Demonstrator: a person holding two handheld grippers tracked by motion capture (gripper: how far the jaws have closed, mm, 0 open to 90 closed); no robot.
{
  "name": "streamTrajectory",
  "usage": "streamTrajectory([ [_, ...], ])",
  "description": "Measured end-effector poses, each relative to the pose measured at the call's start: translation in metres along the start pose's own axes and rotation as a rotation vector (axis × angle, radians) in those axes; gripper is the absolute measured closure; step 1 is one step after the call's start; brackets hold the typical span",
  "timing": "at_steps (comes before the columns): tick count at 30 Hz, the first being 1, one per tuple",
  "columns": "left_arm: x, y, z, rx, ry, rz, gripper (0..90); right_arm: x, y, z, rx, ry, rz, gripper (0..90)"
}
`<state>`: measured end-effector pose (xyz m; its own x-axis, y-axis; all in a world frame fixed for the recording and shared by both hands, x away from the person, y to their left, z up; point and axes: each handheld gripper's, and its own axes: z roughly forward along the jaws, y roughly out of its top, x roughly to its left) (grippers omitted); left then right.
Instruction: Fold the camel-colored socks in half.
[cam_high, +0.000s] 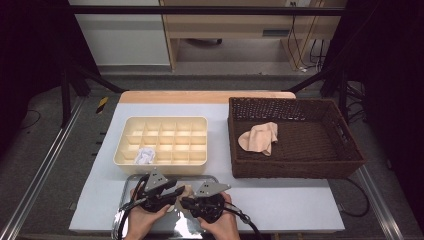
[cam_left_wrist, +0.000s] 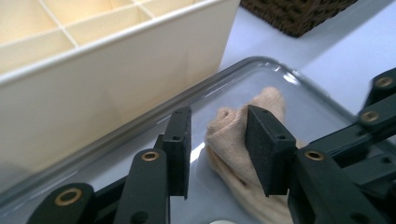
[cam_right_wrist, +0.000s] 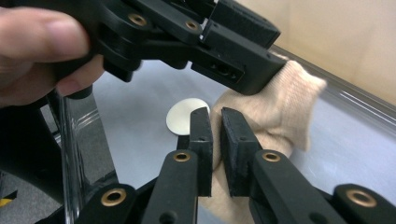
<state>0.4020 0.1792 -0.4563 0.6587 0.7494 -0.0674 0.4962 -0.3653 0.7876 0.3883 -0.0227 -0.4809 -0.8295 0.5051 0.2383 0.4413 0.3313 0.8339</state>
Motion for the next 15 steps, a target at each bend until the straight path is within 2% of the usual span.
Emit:
streamTrajectory([
  [6,0.003,-0.008,-0.002,0.014,-0.01,-0.031,60.6,-0.004,-0.001,-0.011,0.021,-0.016,-0.003,81.1],
  [10,0.002,-0.012,-0.005,0.013,-0.031,-0.063,60.0,-0.013,-0.002,-0.022,0.023,-0.058,0.008,80.5],
  [12,-0.001,-0.014,-0.006,0.013,-0.034,-0.06,59.5,-0.017,-0.003,-0.027,0.016,-0.087,0.018,80.9],
  [15,-0.005,-0.014,-0.005,0.007,-0.026,-0.061,58.9,-0.021,-0.003,-0.03,0.017,-0.102,0.03,80.7],
])
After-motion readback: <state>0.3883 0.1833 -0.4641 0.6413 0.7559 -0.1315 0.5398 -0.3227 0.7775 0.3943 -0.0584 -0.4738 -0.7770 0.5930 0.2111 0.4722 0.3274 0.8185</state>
